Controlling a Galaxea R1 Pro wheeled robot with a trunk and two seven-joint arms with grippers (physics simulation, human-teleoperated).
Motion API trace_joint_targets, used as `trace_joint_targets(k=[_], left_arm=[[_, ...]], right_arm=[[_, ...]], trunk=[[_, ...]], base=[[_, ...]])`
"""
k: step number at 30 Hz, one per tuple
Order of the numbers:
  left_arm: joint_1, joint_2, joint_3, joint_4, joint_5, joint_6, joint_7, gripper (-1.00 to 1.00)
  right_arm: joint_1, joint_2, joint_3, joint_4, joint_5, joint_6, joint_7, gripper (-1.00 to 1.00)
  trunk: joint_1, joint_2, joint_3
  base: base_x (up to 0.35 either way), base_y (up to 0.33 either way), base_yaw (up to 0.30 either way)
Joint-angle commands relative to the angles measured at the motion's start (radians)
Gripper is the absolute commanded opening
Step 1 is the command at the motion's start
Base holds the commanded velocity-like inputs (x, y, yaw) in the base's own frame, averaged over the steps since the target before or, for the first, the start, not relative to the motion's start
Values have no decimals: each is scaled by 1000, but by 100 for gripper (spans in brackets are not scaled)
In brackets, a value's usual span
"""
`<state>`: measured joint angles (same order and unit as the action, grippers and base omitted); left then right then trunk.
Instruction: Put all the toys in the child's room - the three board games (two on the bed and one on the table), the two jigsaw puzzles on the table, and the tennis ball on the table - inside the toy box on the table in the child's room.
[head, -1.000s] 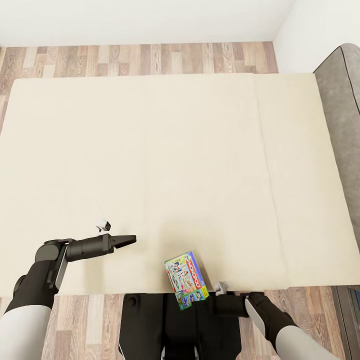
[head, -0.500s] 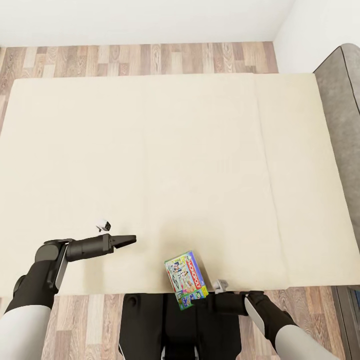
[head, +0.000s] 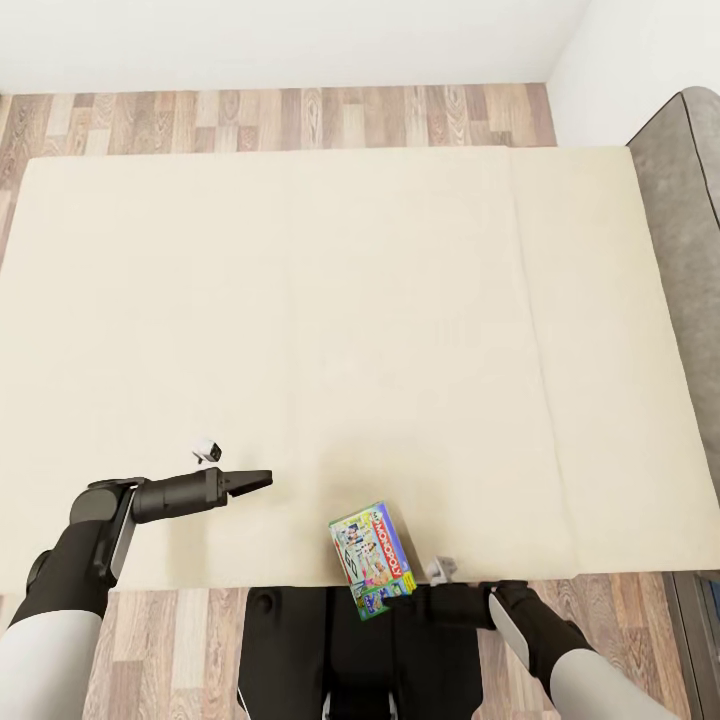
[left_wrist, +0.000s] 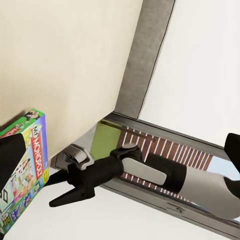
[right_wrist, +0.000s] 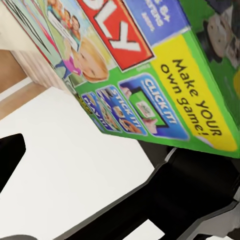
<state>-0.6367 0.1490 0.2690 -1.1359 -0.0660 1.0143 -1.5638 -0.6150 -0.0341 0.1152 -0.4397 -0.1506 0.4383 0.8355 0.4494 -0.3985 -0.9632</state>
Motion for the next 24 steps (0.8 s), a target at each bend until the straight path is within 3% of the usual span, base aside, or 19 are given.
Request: trace_joint_targets(k=[1, 6, 15, 24], left_arm=[[0, 0, 1, -1, -7, 10, -7, 100], [0, 0, 1, -1, -6, 10, -7, 100], [0, 0, 0, -1, -6, 10, -7, 100], [0, 0, 1, -1, -7, 10, -7, 100]], right_arm=[[0, -1, 6, -6, -10, 9, -2, 100], [0, -1, 5, -67, -12, 16, -4, 100], [1, 14, 4, -77, -14, 23, 4, 100], [1, 32, 4, -121, -24, 90, 27, 100]], trunk=[[1, -2, -1], [1, -2, -1], [1, -2, -1], [1, -2, -1]], base=[[0, 0, 0], [0, 0, 0], [0, 0, 0], [0, 0, 0]])
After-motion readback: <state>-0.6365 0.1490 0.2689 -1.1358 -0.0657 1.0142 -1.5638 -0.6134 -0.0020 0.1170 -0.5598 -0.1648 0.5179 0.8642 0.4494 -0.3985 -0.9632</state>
